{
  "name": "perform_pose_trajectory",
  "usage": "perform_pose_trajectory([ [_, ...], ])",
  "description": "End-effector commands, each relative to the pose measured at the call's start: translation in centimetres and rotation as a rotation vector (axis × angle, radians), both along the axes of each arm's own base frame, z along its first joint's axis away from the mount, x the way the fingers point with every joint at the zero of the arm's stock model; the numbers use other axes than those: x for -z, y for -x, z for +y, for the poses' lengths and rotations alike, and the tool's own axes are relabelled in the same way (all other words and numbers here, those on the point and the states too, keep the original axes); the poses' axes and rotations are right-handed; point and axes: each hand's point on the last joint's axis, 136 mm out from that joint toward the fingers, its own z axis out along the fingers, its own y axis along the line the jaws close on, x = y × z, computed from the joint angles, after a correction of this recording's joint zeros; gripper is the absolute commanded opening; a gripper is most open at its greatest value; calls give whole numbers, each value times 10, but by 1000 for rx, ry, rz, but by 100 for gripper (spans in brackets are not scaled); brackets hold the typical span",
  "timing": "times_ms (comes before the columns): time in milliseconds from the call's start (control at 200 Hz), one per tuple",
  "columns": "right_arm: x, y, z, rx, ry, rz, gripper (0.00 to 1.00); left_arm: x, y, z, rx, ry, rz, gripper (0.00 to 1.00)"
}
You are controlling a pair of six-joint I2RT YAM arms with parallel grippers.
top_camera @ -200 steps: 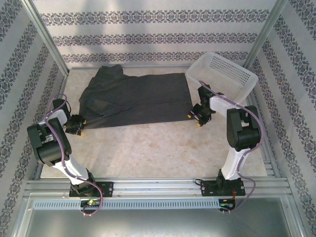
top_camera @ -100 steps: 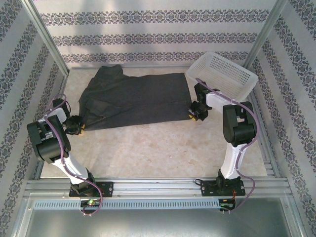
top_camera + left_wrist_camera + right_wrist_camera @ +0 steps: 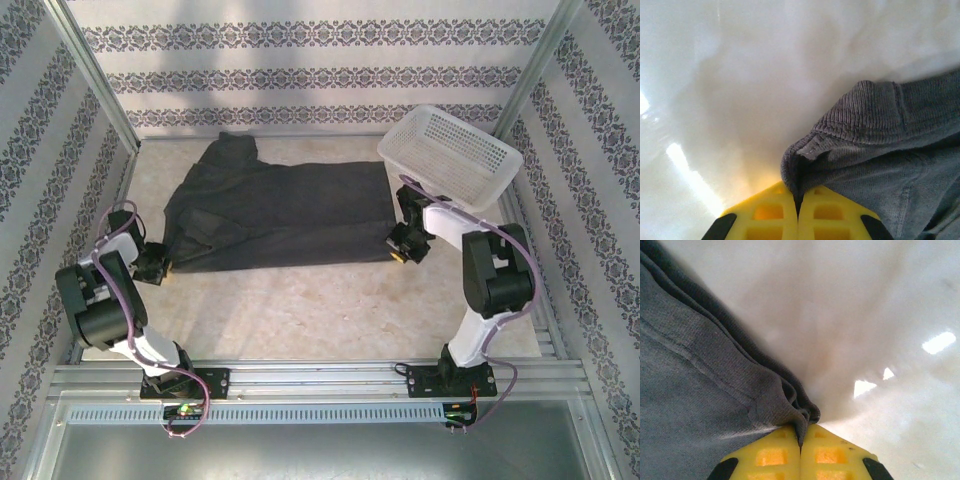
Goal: Fold and stack the t-shirts
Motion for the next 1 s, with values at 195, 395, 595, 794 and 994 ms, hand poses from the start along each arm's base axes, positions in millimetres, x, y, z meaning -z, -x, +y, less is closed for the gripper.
perform_pose_trajectory([
  [195, 4, 81, -25, -10, 63, 105, 0, -5, 83, 0, -269, -129, 94, 0],
  [395, -1, 93, -27, -6, 62, 88, 26, -12, 92, -9, -255, -117, 73, 15],
  [595, -64, 49, -11, -98, 82, -206, 45, -64, 78, -8, -246, -191, -72, 50],
  [794, -129, -2, 129, -469, -386, -588, 46, -72, 39, -78, -90, 15, -167, 51],
  [994, -146, 6, 205, -654, -610, -591, 49, -48, 40, -133, -107, 156, -130, 56],
])
